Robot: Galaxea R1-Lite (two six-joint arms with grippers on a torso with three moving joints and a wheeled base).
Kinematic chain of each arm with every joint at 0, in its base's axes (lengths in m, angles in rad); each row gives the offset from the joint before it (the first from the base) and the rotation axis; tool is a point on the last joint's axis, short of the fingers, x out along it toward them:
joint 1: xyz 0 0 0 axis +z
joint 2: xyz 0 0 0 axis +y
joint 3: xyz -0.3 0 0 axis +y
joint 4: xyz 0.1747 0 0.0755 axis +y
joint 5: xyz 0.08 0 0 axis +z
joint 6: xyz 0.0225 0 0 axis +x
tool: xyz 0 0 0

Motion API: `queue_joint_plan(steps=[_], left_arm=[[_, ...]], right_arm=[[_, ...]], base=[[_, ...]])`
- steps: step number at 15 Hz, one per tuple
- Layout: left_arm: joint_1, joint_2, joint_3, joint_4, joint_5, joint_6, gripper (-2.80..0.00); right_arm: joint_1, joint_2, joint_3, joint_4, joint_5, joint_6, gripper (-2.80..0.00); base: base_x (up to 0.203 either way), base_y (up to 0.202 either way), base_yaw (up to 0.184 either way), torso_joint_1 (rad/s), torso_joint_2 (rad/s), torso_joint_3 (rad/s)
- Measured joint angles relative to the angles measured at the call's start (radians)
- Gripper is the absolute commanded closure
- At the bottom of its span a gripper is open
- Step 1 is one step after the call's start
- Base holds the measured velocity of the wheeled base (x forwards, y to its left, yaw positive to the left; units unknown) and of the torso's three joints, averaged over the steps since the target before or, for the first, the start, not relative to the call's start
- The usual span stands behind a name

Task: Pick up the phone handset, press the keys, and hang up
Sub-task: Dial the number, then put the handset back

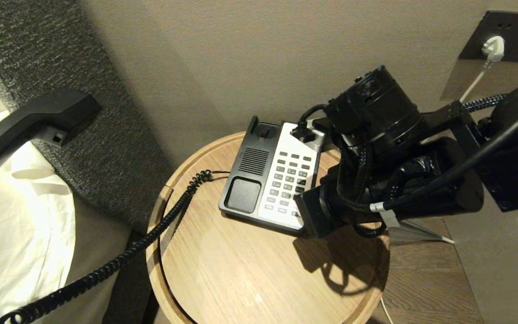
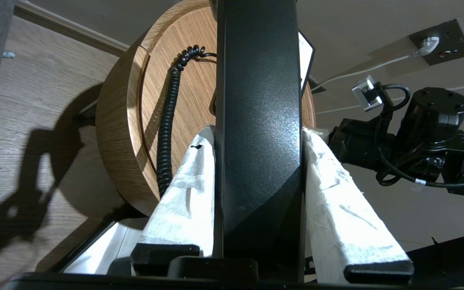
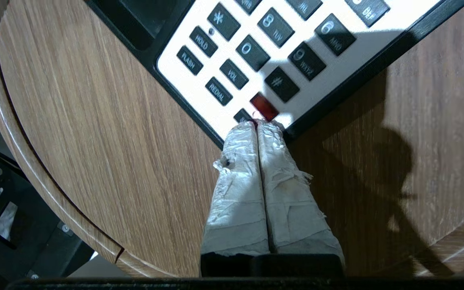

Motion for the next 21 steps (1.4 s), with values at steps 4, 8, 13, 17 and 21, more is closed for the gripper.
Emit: queue_joint_plan(steps=[4,8,13,17,21], left_arm=[[-0.002,0.046,-0.019,-0.004,-0.001,0.076,0.00],[-0.011,0.168,-0.077,-0.004,0.008,0.139,0.00],[-0.050,0.442,-0.252,-0.035,0.082,0.246,0.00],[-0.133,0.658,-0.407,-0.039,0.168,0.310,0.00],[-0.170,0.764,-0.444,-0.038,0.211,0.361,0.00]], right_arm=[[-0.019,-0.052,0.040,0.003,-0.002,0.001,0.00],[-0.071,-0.140,0.080,-0.001,-0.037,0.001,0.00],[-0.152,-0.241,0.082,0.010,-0.049,0.000,0.00],[-0.228,-0.334,0.128,0.016,-0.074,0.000,0.00],[-0.285,-0.425,0.217,0.015,-0.076,0.024,0.00]], base=[[0.000,0.000,0.000,0.000,0.00,0.000],[0.000,0.000,0.000,0.000,0.00,0.000],[0.000,0.000,0.000,0.000,0.00,0.000],[0.000,0.000,0.000,0.000,0.00,0.000],[0.000,0.000,0.000,0.000,0.00,0.000]])
